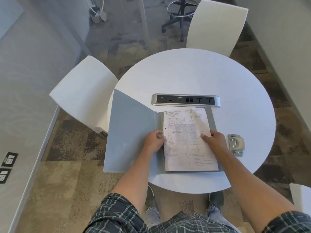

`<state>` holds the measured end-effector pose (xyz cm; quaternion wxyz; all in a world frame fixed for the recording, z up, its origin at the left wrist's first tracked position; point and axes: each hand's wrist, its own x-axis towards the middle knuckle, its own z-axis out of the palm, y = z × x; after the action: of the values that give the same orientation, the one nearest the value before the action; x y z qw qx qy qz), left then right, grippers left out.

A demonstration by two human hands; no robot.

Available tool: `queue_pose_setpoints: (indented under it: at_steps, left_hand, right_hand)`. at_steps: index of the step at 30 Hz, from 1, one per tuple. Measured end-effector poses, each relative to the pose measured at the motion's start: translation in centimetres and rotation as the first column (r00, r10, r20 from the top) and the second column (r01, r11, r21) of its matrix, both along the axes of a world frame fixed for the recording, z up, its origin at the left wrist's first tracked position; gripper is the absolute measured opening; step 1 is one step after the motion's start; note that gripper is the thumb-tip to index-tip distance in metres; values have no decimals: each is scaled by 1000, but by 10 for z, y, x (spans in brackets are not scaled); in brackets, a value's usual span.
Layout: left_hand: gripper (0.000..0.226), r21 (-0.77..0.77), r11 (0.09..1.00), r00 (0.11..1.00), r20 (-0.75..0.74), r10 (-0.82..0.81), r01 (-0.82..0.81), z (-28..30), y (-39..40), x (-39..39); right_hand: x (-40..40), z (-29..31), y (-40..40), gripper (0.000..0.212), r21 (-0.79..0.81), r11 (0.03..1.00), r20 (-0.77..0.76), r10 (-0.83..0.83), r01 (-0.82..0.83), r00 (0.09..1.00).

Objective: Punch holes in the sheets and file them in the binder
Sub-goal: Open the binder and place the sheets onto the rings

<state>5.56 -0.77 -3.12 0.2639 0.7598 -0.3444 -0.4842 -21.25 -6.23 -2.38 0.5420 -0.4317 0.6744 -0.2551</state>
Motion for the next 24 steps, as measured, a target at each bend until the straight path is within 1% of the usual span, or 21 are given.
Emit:
queue_pose_setpoints:
  at_steps: [4,6,11,18,24]
  left_hand:
    - [11,-50,992,993,19,114,-113,-1,-6,-4]
    - [5,-50,983,984,20,176,-175,-3,-9,-7]
    - [12,-4,955,955,-19,297,-297,-8,-14,-13]
    - [11,44,938,937,-49,346,-344,-4,-19,-16]
    - [9,67,921,922,-18,387,-385,-7,-27,-15]
  right_hand:
    - [3,-6,-2,17,0,1000,-50,13,-13,999]
    - [4,-11,-4,17,9,1000,-71,18,-17,997]
    - [-1,-18,-2,14,22,1000,-82,11,-9,997]
    - [-2,-23,1,17,40,998,-185,51,-44,981]
    - [5,-21,-2,24,29,999,-180,35,-30,983]
